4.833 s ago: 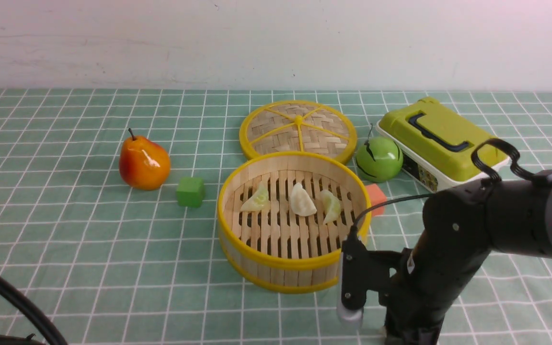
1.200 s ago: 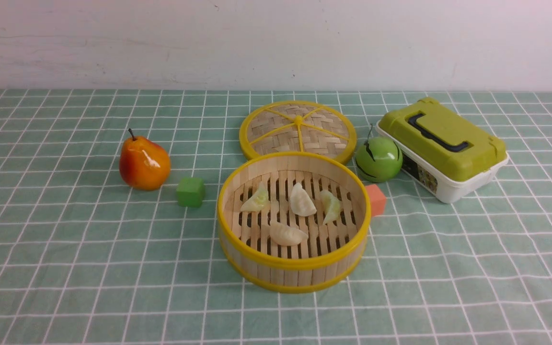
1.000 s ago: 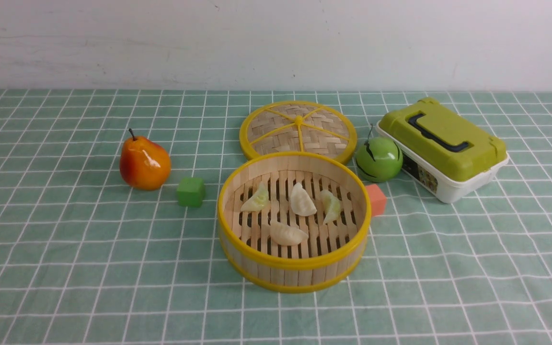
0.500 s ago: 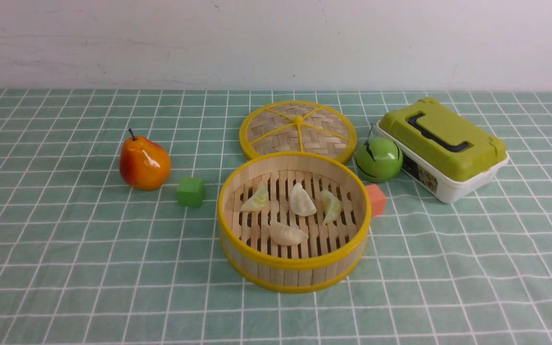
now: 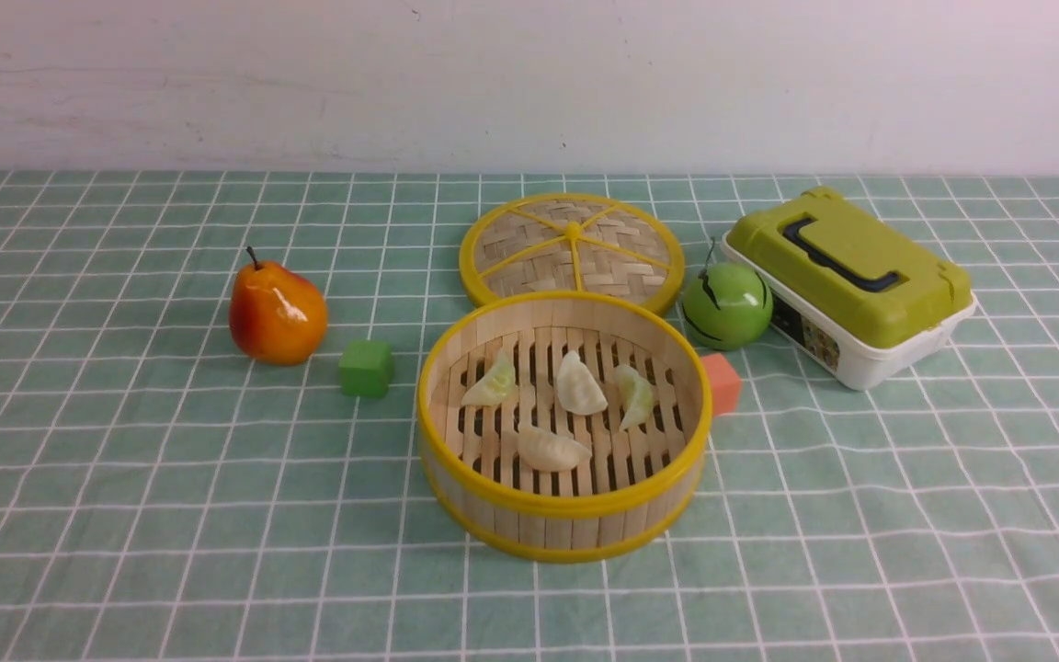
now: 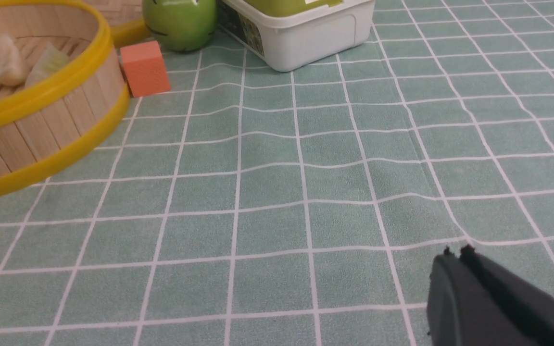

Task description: Put the dumplings into the steamer on the table with the blue tablecloth.

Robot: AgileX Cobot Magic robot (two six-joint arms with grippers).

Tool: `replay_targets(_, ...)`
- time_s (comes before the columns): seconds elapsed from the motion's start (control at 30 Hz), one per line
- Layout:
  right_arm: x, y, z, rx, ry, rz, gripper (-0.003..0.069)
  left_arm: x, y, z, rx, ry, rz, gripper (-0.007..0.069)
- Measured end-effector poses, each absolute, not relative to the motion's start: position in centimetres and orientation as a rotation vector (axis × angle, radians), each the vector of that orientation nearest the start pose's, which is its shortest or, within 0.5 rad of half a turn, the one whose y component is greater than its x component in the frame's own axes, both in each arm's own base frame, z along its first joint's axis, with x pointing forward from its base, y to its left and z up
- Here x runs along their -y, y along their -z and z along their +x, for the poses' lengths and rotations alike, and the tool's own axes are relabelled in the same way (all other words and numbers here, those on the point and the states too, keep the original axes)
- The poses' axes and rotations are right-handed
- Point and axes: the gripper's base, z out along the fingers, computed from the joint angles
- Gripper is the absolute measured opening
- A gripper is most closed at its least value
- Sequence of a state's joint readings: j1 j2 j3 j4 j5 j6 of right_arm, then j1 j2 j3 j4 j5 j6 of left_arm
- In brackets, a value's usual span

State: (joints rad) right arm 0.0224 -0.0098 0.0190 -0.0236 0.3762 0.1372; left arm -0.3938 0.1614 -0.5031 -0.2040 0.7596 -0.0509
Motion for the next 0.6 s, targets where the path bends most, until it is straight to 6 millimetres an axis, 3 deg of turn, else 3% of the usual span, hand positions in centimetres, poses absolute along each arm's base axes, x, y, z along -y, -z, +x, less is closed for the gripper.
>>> replay_targets(0.17,0.0,-17.3,5.2,-1.868,-0.087,0.093,-0.0005,2.4,-30.2,2.5,-1.903,0.533,0.283,0.0112)
replay_targets(0.4,0.0,-17.3,5.2,-1.868,-0.087,0.093,0.0002,1.6,-30.1,2.8,-1.893,0.366,0.327,0.0120)
replay_targets(0.6,0.0,-17.3,5.2,-1.868,-0.087,0.093,0.0009,1.6,-30.5,3.6,-1.738,0.323,0.319,0.0093)
